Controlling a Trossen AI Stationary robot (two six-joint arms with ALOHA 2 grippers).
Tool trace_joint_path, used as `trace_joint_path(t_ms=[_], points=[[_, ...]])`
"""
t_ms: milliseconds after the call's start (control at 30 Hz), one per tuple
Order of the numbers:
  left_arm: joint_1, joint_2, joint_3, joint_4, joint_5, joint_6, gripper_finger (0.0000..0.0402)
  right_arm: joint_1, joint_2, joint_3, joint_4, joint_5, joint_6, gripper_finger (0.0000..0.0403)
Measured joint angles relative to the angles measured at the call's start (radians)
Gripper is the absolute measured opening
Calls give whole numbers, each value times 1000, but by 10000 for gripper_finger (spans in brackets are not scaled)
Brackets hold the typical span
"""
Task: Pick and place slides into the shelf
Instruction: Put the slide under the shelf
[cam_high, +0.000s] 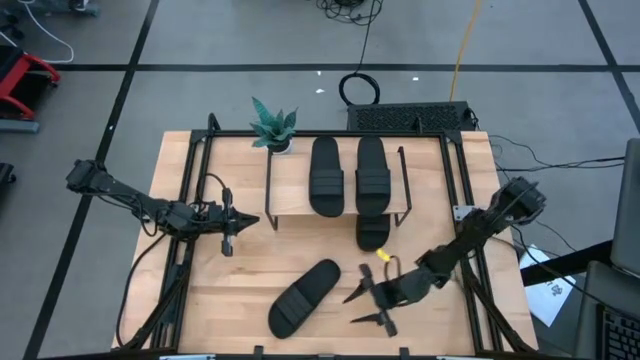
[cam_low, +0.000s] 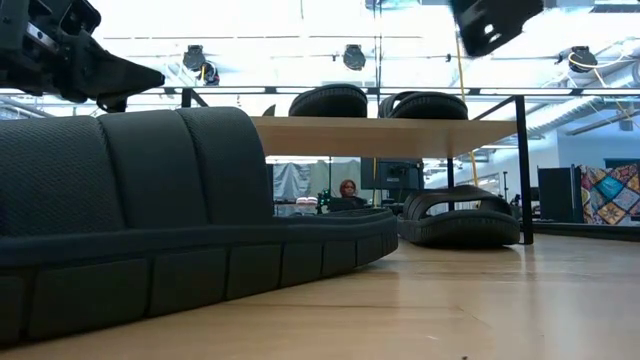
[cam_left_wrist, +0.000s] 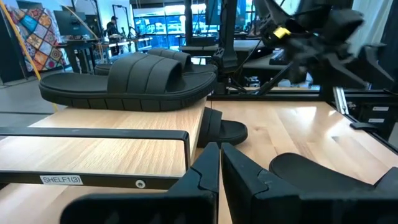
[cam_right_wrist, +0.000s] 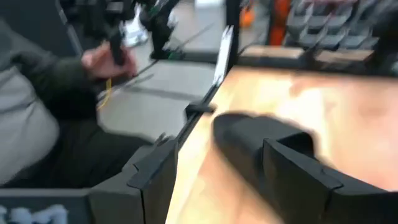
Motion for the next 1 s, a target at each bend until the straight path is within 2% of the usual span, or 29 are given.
trace_joint_path(t_ms=[167,433,633,1000], points=[[0,0,0,0,0,0,17,-25,147,118,-36,-74,54,222],[0,0,0,30,7,-61,17,-81,312,227,-37,-69,122,222],[0,0,0,116,28,-51,17,-125,342,244,-41,-62,132,222],[-1,0,0,105,55,-61,17,-155,342,245,-84,-63,166,222]])
